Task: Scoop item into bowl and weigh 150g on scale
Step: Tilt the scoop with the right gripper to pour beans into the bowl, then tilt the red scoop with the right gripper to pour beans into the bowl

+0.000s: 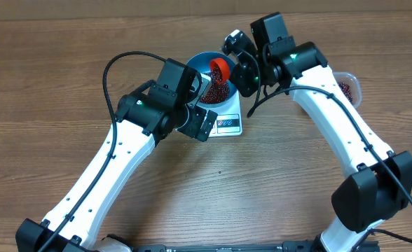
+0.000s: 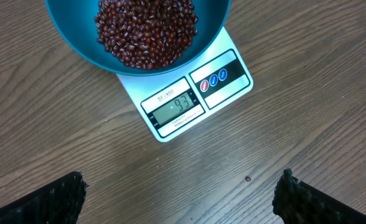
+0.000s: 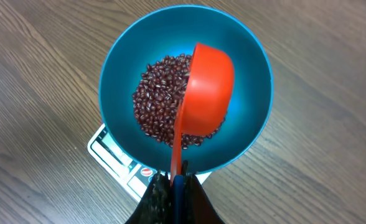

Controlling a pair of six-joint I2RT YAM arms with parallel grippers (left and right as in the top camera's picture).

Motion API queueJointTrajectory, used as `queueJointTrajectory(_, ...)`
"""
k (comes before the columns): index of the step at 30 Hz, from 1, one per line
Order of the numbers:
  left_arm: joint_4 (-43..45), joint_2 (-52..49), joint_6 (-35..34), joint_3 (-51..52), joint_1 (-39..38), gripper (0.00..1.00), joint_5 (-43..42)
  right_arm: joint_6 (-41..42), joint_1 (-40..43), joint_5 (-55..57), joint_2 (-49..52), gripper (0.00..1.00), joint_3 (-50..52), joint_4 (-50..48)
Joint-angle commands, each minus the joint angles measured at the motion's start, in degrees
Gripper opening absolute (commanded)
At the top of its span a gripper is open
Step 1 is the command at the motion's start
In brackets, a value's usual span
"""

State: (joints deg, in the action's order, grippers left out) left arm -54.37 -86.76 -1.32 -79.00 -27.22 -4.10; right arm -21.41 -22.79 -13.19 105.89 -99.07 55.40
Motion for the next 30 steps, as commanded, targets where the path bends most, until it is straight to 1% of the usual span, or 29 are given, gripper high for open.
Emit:
queueJointTrajectory(1, 0.2, 1.3, -0.4, 0.2, 0.3, 0.99, -0.4, -3.2, -1.2, 2.2, -2.6, 0.04, -1.9, -0.1)
queueJointTrajectory(13, 0.2, 1.3, -0.4, 0.2, 0.3, 1.00, -0.4, -3.1, -1.3, 2.9, -3.4, 0.04, -1.9, -0.5)
queueJointTrajectory(21, 0.2, 1.3, -0.4, 0.2, 0.3, 1.00, -0.4, -4.6, -1.3, 2.9, -4.4, 0.04, -1.9, 0.0)
queueJointTrajectory(30, 0.2, 1.3, -0.4, 0.2, 0.3, 1.00, -0.4, -10.4, -2.1, 3.4, -5.5, 0.04, -1.9, 1.7)
